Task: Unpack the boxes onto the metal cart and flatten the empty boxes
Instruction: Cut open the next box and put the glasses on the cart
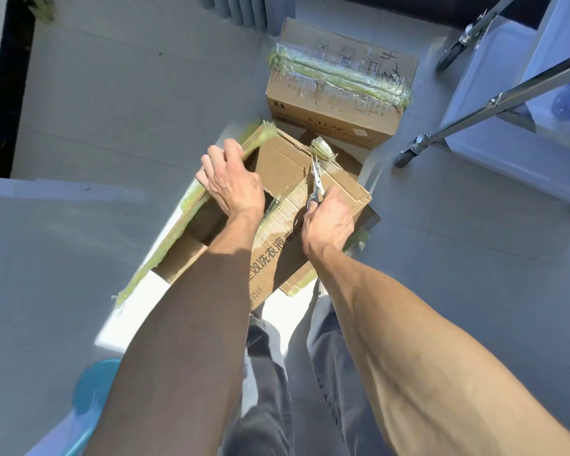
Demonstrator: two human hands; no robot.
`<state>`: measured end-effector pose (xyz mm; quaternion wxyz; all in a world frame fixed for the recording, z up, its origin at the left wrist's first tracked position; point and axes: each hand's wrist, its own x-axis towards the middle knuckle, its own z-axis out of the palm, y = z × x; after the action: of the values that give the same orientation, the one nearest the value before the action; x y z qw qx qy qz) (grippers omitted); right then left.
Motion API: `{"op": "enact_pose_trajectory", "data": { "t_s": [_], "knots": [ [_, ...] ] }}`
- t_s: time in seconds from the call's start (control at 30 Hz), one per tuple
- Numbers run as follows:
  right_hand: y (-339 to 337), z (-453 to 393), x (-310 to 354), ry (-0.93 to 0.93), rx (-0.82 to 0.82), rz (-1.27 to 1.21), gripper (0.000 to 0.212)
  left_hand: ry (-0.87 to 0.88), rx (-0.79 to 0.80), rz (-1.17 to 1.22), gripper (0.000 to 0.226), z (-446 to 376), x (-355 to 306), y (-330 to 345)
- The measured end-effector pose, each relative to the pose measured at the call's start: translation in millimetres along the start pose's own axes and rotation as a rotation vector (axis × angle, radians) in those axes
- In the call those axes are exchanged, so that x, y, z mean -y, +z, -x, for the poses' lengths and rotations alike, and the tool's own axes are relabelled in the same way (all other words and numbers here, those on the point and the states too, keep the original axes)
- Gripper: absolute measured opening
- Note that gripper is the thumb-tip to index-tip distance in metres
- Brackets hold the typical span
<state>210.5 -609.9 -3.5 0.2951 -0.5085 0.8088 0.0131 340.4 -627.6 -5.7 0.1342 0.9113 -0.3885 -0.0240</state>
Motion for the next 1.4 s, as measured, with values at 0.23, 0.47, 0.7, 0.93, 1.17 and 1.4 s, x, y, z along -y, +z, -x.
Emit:
{"op": "enact_pose_trajectory", "data": {
  "t_s": [0.23,0.47,0.7,0.93,1.17,1.4],
  "knots": [
    [-5.7,2.4,7.8,-0.045,-0.139,-0.054,0.017,0.052,0.278,0.013,0.021,26.8,8.1,2.3],
    [-22.5,0.1,21.8,0.131,-0.179,-0.149,0.008,0.181,0.423,0.201,0.024,23.2,5.6,-14.8],
    [-35.1,-20.0,39.6,0.140,-0.188,-0.153,0.011,0.169,0.344,0.179,0.017,-14.3,-31.9,-6.4],
    [-90.1,-32.7,23.3,-0.173,0.016,0.114,0.022,-0.083,0.580,-0.042,0.026,-35.8,-100.4,28.6],
    [-153.3,-69.5,37.9,-0.095,0.332,-0.094,0.010,-0.499,0.755,-0.062,0.046,-58.3,-164.7,13.5],
    [-161.4,-76.8,37.2,0.456,0.440,-0.849,0.020,-0.625,0.597,0.119,0.030,-78.0,-159.8,5.9]
  ]
}}
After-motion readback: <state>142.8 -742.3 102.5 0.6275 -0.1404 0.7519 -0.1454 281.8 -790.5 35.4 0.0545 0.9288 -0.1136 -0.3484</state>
